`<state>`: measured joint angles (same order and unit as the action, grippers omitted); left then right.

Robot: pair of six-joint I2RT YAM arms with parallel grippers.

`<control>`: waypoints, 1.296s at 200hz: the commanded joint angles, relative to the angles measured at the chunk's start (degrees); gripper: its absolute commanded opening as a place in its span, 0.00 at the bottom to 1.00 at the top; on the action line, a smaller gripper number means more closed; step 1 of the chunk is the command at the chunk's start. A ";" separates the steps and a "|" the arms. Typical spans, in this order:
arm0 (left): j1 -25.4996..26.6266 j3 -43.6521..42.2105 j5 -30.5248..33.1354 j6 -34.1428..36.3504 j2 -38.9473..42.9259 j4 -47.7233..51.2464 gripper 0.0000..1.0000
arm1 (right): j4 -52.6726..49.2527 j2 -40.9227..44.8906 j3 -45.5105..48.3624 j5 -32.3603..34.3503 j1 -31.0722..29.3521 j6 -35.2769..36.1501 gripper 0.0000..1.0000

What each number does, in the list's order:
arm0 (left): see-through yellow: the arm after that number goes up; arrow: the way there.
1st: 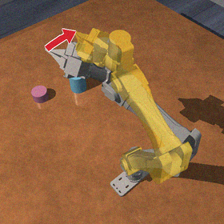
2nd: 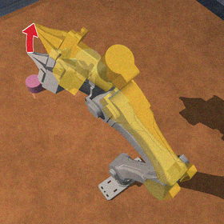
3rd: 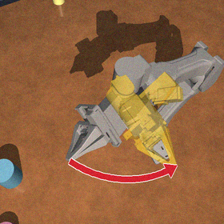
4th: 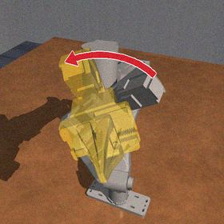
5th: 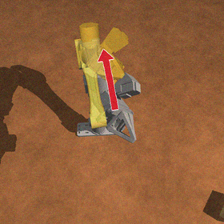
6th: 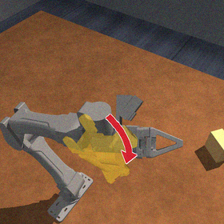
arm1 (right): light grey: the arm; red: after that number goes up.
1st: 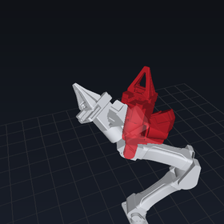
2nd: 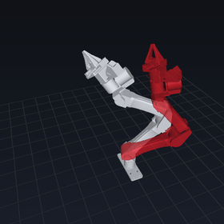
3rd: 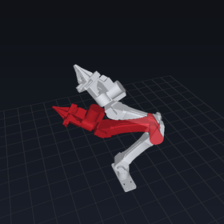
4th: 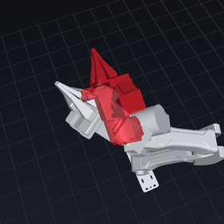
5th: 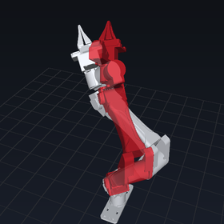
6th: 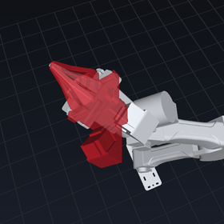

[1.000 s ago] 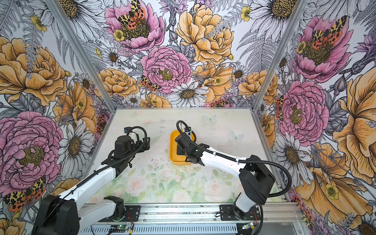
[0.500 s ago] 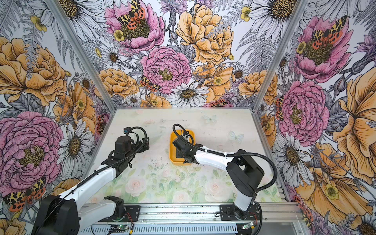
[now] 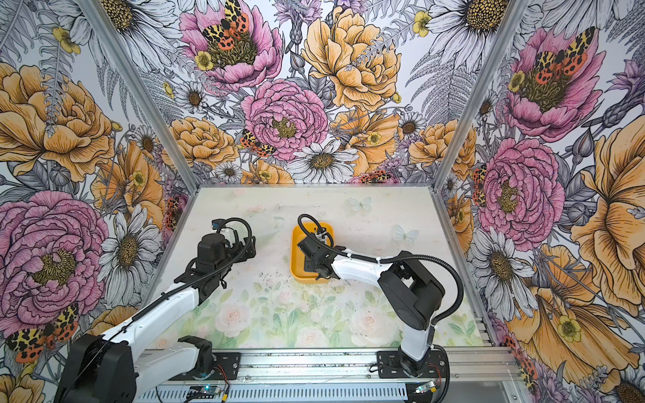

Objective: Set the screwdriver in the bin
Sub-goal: 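Lift the screwdriver with the right gripper and carry it over the yellow bin, then lower the screwdriver into the yellow bin and open the right gripper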

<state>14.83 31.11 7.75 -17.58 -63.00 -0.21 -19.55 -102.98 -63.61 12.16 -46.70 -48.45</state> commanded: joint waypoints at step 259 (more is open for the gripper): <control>-0.09 -0.26 -1.50 -0.76 -2.47 -2.35 0.99 | 0.36 -6.16 -4.50 -4.02 4.16 -0.77 0.22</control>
<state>14.83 29.36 7.46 -17.69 -65.93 -1.52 -19.53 -108.27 -66.61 8.47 -43.03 -49.06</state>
